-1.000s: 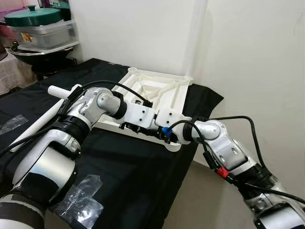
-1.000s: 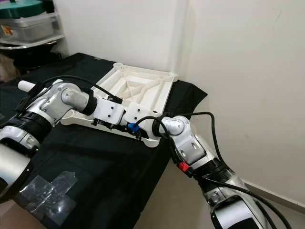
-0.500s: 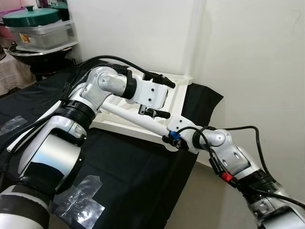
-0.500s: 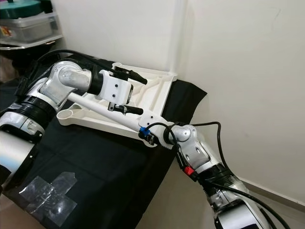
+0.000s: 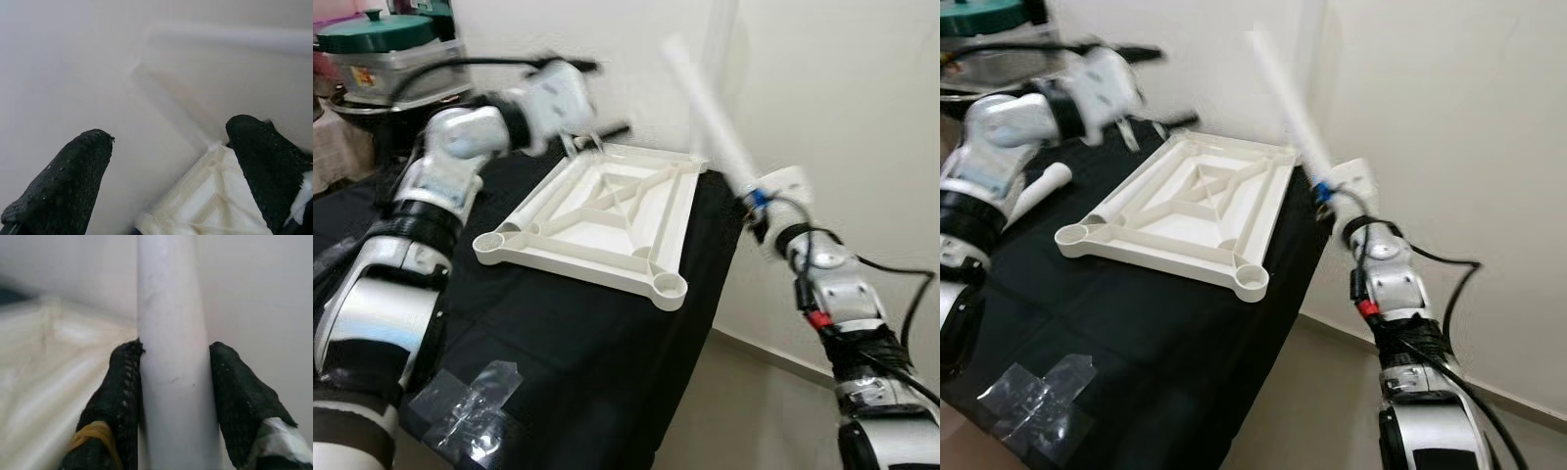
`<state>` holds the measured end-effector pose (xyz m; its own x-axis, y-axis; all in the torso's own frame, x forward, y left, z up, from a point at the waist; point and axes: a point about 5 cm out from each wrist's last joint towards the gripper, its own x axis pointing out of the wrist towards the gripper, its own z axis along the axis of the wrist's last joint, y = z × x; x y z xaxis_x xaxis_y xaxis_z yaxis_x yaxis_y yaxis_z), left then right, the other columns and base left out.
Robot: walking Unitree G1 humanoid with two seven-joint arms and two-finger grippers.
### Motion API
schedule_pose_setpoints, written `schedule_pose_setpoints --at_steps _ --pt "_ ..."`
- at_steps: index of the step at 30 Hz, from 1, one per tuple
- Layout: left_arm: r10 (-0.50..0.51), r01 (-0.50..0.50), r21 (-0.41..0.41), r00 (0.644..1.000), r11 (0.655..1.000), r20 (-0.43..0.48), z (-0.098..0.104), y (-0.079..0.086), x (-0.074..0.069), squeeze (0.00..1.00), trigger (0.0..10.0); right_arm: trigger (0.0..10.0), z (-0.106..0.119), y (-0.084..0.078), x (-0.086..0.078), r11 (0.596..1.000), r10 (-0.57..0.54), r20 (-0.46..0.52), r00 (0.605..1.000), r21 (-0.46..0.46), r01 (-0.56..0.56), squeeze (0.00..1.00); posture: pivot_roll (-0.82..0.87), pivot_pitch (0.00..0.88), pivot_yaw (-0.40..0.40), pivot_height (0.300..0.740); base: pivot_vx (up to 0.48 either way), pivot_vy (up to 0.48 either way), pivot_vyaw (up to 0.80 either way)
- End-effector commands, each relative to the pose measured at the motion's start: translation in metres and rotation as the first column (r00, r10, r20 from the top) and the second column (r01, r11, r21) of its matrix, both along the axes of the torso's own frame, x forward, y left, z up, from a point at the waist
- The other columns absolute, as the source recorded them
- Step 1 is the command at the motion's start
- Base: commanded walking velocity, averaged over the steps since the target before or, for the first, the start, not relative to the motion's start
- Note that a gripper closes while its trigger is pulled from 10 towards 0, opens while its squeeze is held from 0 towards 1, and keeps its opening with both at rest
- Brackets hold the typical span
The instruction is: Building children table
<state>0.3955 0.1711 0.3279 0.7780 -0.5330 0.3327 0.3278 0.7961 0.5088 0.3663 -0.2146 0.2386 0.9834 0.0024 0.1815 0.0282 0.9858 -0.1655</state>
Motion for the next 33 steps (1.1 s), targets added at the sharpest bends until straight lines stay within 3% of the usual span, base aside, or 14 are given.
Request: schedule_pose_setpoints --at_steps 1,3,4,7,11,13,16,18,19,21,24,26,29,33 --pt "0.032 -0.061 -0.222 0.991 0.973 -0.132 -0.019 0.008 0.005 0.00 10.0 0.0 0.012 0.018 -0.007 0.997 0.083 0.121 0.989 -0.005 -0.083 0.00 0.04 0.000 -0.032 0.740 0.000 0.000 0.00" --pt "-0.013 -0.120 -0.475 0.964 0.872 -0.266 -0.042 0.008 0.009 0.00 10.0 0.0 0.011 0.038 -0.016 0.984 0.173 0.183 0.968 -0.072 -0.163 0.00 0.04 0.000 -0.035 0.740 0.000 0.000 0.00" --pt "-0.013 -0.120 -0.475 0.964 0.872 -0.266 -0.042 0.008 0.009 0.00 10.0 0.0 0.011 0.038 -0.016 0.984 0.173 0.183 0.968 -0.072 -0.163 0.00 0.04 0.000 -0.035 0.740 0.000 0.000 0.00" --pt "-0.259 -0.045 -0.684 0.905 0.729 -0.337 -0.056 -0.026 0.005 0.00 10.0 0.0 -0.005 0.068 -0.027 0.947 0.297 0.198 0.934 -0.187 -0.261 0.00 0.05 0.000 -0.033 0.740 0.000 0.000 0.00" --pt "-0.369 0.023 -0.713 0.867 0.700 -0.334 -0.056 -0.041 0.001 0.00 10.0 0.0 -0.012 0.081 -0.032 0.917 0.353 0.204 0.913 -0.270 -0.294 0.00 0.04 0.000 -0.019 0.740 0.000 0.000 0.00" --pt "-0.511 0.161 -0.718 0.805 0.677 -0.302 -0.048 -0.055 -0.011 0.00 10.0 0.0 -0.023 0.091 -0.036 0.892 0.393 0.197 0.898 -0.318 -0.320 0.00 0.03 0.000 -0.014 0.740 0.000 0.000 0.00" --pt "-0.557 0.208 -0.720 0.779 0.662 -0.287 -0.045 -0.059 -0.017 0.00 10.0 0.0 -0.026 0.093 -0.037 0.888 0.399 0.196 0.896 -0.325 -0.324 0.00 0.04 0.000 -0.012 0.740 0.000 0.000 0.00" --pt "-0.652 0.300 -0.724 0.711 0.621 -0.264 -0.042 -0.060 -0.033 0.00 10.0 0.0 -0.029 0.088 -0.036 0.897 0.378 0.198 0.904 -0.318 -0.306 0.00 0.03 0.000 -0.014 0.740 0.000 0.000 0.00" --pt "-0.652 0.300 -0.724 0.711 0.621 -0.264 -0.042 -0.060 -0.033 0.00 10.0 0.0 -0.029 0.088 -0.036 0.897 0.378 0.198 0.904 -0.318 -0.306 0.00 0.03 0.000 -0.014 0.740 0.000 0.000 0.00" --pt "-0.691 0.322 -0.735 0.671 0.597 -0.268 -0.044 -0.061 -0.043 0.00 10.0 0.0 -0.031 0.084 -0.037 0.899 0.372 0.201 0.906 -0.319 -0.298 0.00 0.04 0.000 -0.021 0.740 0.000 0.000 0.00" --pt "-0.697 0.288 -0.766 0.662 0.574 -0.274 -0.048 -0.062 -0.045 0.00 10.0 0.0 -0.032 0.083 -0.037 0.896 0.380 0.203 0.902 -0.325 -0.304 0.00 0.04 0.000 -0.027 0.740 0.000 0.000 0.00" --pt "-0.711 0.256 -0.803 0.649 0.539 -0.270 -0.049 -0.066 -0.045 0.00 10.0 0.0 -0.035 0.087 -0.039 0.881 0.406 0.195 0.893 -0.343 -0.326 0.00 0.04 0.000 -0.030 0.740 0.000 0.000 0.00" --pt "-0.724 0.255 -0.816 0.639 0.519 -0.261 -0.049 -0.070 -0.046 0.00 10.0 0.0 -0.038 0.092 -0.040 0.862 0.435 0.181 0.882 -0.365 -0.350 0.00 0.04 0.000 -0.029 0.740 0.000 0.000 0.00" --pt "-0.769 0.280 -0.841 0.598 0.463 -0.225 -0.043 -0.079 -0.052 0.00 10.0 0.0 -0.048 0.099 -0.044 0.835 0.480 0.148 0.865 -0.381 -0.398 0.00 0.04 0.000 -0.028 0.740 0.000 0.000 0.00"
